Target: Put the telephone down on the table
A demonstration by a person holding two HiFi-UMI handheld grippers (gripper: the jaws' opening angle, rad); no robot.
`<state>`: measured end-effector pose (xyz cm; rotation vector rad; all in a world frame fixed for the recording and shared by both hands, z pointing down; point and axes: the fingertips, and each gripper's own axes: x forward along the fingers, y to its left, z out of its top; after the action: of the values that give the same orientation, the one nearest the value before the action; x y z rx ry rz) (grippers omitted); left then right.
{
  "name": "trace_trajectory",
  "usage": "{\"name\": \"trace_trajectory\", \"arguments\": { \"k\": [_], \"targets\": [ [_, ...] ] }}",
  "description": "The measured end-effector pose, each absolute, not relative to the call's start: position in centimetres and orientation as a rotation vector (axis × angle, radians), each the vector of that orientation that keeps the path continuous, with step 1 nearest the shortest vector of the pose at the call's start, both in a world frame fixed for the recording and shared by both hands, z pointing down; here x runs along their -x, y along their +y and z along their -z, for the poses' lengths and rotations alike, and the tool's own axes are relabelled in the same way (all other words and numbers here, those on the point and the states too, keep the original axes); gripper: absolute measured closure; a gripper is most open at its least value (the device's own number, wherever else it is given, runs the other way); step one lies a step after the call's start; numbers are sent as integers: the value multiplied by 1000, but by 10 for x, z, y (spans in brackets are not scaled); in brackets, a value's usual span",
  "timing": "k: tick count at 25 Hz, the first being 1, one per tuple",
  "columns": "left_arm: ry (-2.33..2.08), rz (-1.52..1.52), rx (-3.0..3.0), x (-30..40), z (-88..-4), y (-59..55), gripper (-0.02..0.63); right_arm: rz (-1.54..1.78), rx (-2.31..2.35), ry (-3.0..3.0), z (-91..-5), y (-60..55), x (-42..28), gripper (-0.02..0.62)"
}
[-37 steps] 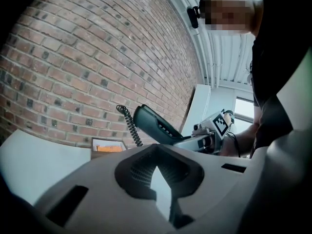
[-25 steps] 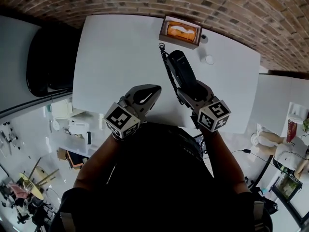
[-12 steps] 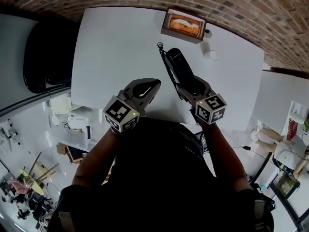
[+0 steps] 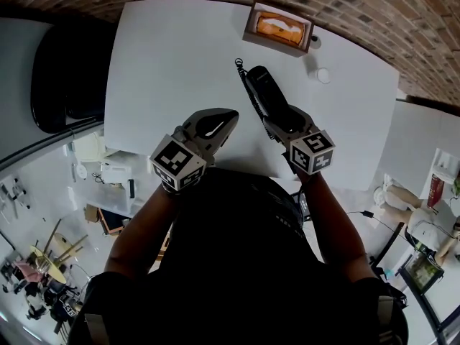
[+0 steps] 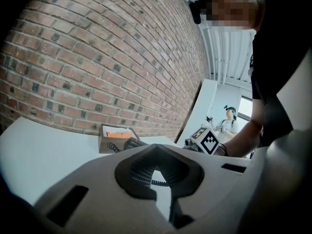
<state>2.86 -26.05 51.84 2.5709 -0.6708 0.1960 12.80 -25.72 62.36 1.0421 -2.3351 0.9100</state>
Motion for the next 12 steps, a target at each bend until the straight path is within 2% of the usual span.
{"name": "trace_trajectory", "arguments": {
  "k": [12],
  "targets": [
    [-681,-177,-2540,-22,-524,-265,600,-950,-1034,-2235,-678,-251,-135,330]
  ]
}}
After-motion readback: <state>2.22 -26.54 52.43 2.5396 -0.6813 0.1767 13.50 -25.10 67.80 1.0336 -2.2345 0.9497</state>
